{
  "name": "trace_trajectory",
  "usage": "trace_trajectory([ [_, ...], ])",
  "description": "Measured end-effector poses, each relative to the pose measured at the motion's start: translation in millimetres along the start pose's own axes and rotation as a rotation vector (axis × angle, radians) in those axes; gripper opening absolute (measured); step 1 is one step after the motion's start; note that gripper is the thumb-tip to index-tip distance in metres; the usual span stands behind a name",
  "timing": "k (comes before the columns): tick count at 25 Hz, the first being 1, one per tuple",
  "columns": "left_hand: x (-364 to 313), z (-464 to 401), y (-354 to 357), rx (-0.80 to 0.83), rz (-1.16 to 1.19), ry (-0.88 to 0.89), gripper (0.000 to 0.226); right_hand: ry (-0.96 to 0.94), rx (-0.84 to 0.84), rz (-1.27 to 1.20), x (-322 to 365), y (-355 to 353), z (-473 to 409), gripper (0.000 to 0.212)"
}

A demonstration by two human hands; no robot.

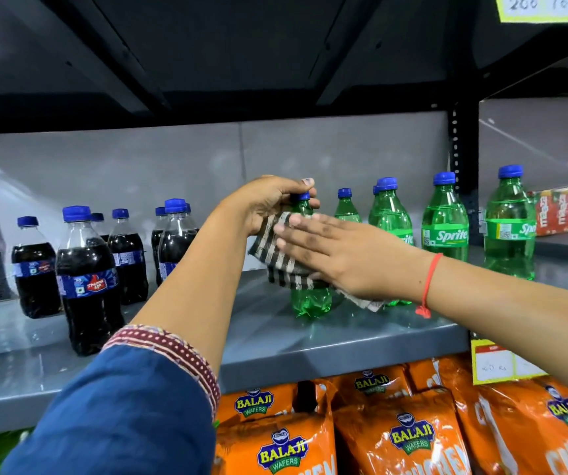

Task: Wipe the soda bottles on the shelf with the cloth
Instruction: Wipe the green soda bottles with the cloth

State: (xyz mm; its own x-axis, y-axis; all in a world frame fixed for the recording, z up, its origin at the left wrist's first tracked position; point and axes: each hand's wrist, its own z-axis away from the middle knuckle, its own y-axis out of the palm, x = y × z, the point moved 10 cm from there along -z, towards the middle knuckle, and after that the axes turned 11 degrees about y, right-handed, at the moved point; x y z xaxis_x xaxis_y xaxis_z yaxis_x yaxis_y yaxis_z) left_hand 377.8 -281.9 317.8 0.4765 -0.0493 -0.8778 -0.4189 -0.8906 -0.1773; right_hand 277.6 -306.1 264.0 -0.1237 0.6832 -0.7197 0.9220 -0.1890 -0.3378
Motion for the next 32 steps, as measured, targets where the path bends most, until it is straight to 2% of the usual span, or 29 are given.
trace_trajectory([
  [3,0.3,-2.3,-2.5,-0.009,-0.043,0.023,0.016,-0.194,0.067,-0.013,37.5,9.8,17.1,0.053],
  [4,0.1,-2.8,-2.5,-0.008,-0.043,0.027,0.016,-0.202,0.071,-0.004,35.2,8.4,15.0,0.053],
  [8,-0.8,-0.5,-0.6,0.005,-0.052,0.012,0.018,0.001,0.06,0.017,-0.6,0.3,-5.3,0.053],
  [12,-0.5,-1.6,-1.8,0.0,-0.07,0.02,0.017,-0.184,0.105,-0.008,32.7,7.7,17.1,0.054],
  [17,2.9,-0.8,0.4,0.026,0.022,-0.026,0.017,0.101,0.071,-0.113,-7.0,-3.8,-5.3,0.048],
  [19,0.4,-0.5,0.0,0.029,-0.034,-0.014,0.018,0.17,0.068,-0.186,-9.8,-8.6,-4.1,0.046],
  [21,-8.6,2.0,-5.2,-0.047,-0.172,0.068,0.022,0.268,0.054,-0.25,-21.3,-18.8,-2.0,0.046],
  [23,-28.8,7.5,-10.7,-0.149,-0.326,0.226,0.025,0.442,0.095,-0.364,-45.6,-24.9,2.5,0.041],
  [25,-50.2,20.6,-12.1,-0.183,-0.373,0.366,0.034,0.562,0.101,-0.516,-62.5,-33.9,3.6,0.037],
  [27,-68.4,40.0,-2.9,-0.063,-0.399,0.456,0.049,0.646,0.075,-0.609,-76.9,-48.1,2.3,0.032],
  [30,-94.7,82.0,11.1,0.099,-0.499,0.52,0.027,0.74,0.158,-0.801,-93.1,-64.0,-1.5,0.027],
  [32,-110.0,103.3,9.5,0.094,-0.535,0.53,0.025,0.735,0.234,-1.035,-94.3,-68.1,-6.2,0.027],
])
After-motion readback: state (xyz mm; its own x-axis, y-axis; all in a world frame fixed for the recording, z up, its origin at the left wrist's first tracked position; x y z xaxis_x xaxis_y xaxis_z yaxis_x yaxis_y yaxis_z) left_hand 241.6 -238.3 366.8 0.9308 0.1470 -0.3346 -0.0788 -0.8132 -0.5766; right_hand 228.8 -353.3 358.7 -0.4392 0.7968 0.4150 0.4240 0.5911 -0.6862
